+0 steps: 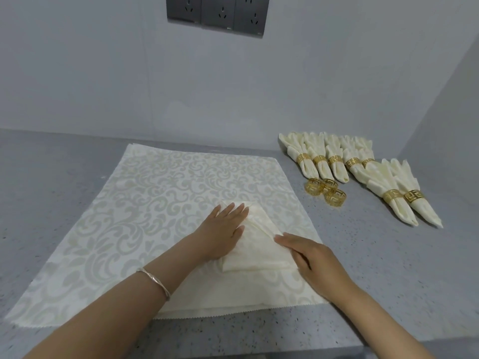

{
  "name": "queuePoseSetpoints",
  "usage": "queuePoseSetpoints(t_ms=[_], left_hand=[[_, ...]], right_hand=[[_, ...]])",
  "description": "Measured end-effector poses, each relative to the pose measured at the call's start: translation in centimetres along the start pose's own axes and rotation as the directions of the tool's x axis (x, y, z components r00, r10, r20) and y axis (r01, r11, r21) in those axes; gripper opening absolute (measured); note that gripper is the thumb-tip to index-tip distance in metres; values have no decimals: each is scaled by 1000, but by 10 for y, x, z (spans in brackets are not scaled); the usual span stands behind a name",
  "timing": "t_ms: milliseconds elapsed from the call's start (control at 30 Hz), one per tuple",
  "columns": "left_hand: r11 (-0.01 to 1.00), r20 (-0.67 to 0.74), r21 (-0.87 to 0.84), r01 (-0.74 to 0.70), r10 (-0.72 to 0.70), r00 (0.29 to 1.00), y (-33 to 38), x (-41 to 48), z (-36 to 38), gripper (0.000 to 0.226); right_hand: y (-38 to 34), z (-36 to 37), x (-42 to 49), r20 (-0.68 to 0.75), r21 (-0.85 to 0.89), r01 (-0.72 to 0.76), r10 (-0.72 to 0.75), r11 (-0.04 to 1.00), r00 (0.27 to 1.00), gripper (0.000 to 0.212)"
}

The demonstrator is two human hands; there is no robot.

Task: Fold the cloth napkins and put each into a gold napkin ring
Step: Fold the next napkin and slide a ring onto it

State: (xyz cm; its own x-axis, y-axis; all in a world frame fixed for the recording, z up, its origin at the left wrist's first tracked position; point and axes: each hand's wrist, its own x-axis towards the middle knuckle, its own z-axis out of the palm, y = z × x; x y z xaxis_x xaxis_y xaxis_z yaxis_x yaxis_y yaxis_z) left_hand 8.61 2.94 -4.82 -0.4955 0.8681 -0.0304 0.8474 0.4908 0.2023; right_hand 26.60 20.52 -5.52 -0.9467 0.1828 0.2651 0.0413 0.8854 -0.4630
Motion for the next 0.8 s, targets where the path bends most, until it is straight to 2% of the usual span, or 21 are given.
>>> queuePoseSetpoints(t_ms=[133,267,367,500,600,800], left_hand=[[1000,-4,11,4,-4,1000,-1,-1,-2,55],[1000,-71,-2,-10,10,997,-3,-13,-10,67],[994,-28,37,-101,102,994,-1,-33,-20,80],[982,44,37,-186,184,982,-3,-57,-24,84],[979,22,35,-201,200,980,-6,-65,-28,77],[981,-87,-49,-187,182,979,-7,-64,-33,44]], right_hand=[[-5,-9,-11,26,-76,69,-67,995,997,35],[-14,-11,-7,124,-183,125,-104,975,987,51],[-17,-10,-2,124,-229,160,-135,960,983,53],[-18,-12,1,132,-239,180,-152,954,980,52],[-20,-11,1,132,-248,185,-156,951,979,45],[-20,-10,1,96,-233,146,-127,962,987,35]])
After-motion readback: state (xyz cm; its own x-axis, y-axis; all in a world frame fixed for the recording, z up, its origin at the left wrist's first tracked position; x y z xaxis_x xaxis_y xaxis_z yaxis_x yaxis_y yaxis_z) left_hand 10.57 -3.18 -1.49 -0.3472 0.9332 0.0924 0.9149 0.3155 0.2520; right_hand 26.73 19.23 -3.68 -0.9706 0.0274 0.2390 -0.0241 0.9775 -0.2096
